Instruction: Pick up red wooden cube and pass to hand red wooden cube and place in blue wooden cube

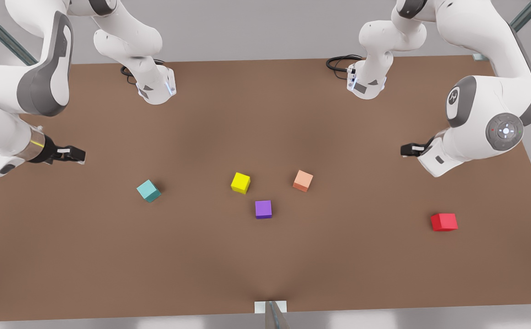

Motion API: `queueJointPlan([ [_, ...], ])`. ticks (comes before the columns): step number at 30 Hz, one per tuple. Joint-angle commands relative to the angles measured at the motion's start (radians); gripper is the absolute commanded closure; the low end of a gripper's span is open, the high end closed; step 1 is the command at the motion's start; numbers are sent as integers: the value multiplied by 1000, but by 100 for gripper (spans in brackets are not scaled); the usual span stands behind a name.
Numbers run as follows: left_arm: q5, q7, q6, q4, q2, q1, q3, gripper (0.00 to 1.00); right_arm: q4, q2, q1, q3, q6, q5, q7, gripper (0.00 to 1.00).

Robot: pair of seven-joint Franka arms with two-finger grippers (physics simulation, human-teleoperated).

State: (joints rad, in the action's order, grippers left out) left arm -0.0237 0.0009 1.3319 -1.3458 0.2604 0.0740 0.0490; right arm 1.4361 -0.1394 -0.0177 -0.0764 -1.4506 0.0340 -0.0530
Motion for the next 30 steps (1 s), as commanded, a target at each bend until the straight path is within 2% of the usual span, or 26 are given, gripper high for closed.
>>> queueJointPlan([
  [1, -1, 62, 59, 0, -1, 0, 0, 0, 0, 1, 1, 0, -57, -3, -41, 0],
  [3, 2, 65, 59, 0, 19, 0, -1, 0, 1, -3, 2, 0, -62, -6, -41, 0],
  [6, 1, 70, 202, 175, 307, -82, -43, 0, -9, -12, 5, -3, -59, -22, -39, 0],
  [9, 27, 205, 412, 182, 460, -184, -41, 0, -9, -11, 4, -2, -57, -20, -41, 0],
  [11, 41, 287, 601, 112, 497, -214, -43, 0, -8, -15, -2, 1, -60, -13, -41, 0],
  [13, 39, 343, 693, 76, 516, -244, -43, 0, -9, -22, 2, -2, -71, -17, -41, 0],
  [18, 36, 475, 693, 79, 539, -318, -51, 0, -9, -26, 1, 0, -74, -16, -41, 0],
  [21, 33, 476, 774, 77, 557, -318, -51, 0, -9, -26, -1, 0, -74, -17, -41, 0],
  [30, 2, 510, 854, 82, 632, -339, -49, 0, -9, -39, -1, 0, -74, -19, -41, 0],
])
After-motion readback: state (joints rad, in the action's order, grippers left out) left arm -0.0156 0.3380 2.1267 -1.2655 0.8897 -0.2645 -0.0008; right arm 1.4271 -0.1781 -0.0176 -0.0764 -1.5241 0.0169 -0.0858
